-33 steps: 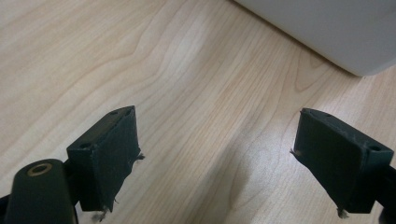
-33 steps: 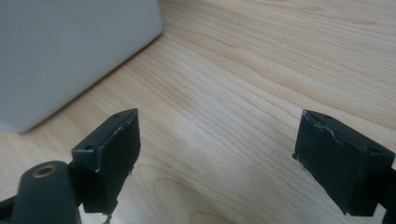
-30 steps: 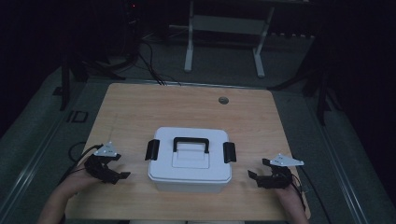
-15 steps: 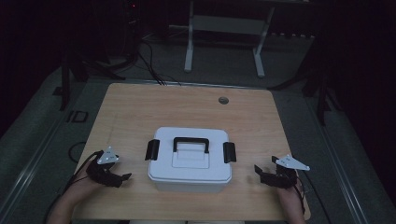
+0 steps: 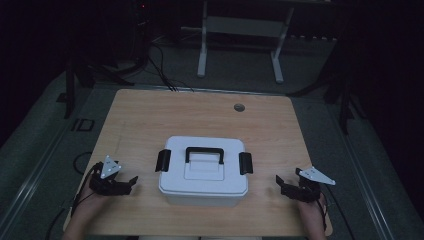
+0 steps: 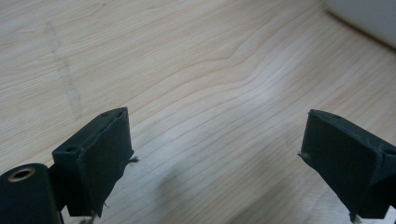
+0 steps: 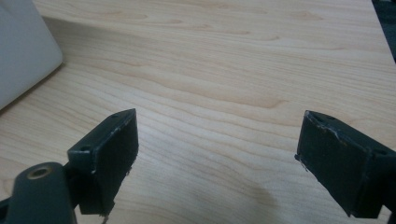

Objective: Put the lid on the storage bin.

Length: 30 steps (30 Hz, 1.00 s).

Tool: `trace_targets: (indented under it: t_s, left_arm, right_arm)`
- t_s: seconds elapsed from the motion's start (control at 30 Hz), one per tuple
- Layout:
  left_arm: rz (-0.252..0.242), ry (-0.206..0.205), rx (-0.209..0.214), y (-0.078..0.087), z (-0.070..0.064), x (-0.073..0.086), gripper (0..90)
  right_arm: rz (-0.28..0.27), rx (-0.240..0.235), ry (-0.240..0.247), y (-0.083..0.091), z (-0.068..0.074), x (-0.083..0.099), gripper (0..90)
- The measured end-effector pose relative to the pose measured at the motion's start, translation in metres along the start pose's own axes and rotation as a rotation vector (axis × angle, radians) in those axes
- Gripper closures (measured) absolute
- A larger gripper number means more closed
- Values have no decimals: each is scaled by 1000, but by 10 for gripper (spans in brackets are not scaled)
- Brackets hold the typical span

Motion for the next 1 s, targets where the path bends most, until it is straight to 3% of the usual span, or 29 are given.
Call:
trace_targets:
  t_s: [0.1,0.3,0.37,0.57,0.6,0.63,0.73,0.83,1.0]
  left_arm:
    - [-5,18,-27,-1,4,0,79]
    - [-63,126,-77,4,16,-3,79]
    - [-71,136,-111,4,20,-2,79]
    - [-79,171,-126,5,23,-1,79]
    - [-76,171,-144,5,24,-1,79]
    - [-85,177,-171,5,26,-1,79]
    - [-125,213,-185,9,26,-7,79]
    - [-147,222,-211,11,28,-9,79]
    - [-136,233,-243,10,33,-3,79]
  right_arm:
    - [-6,15,-1,0,-1,0,124]
    - [-20,48,-30,2,-8,1,124]
    - [-28,59,-32,2,-10,1,124]
    - [-55,102,-62,5,-17,-1,124]
    - [-55,106,-67,6,-18,-1,124]
    - [-55,109,-75,5,-19,0,124]
    - [-47,116,-80,5,-21,0,124]
    - [-50,119,-83,5,-21,-1,124]
    - [-50,123,-90,5,-23,0,124]
Point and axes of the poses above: each handheld gripper's, and its own axes: y roughly backward along the jaws, x roughly out of its underside, z roughly to its left, the point moved 10 cm from there along -y, roughly forward along the jaws, and after that the axes turned 10 degrees about -x, right-handed, at the moved point
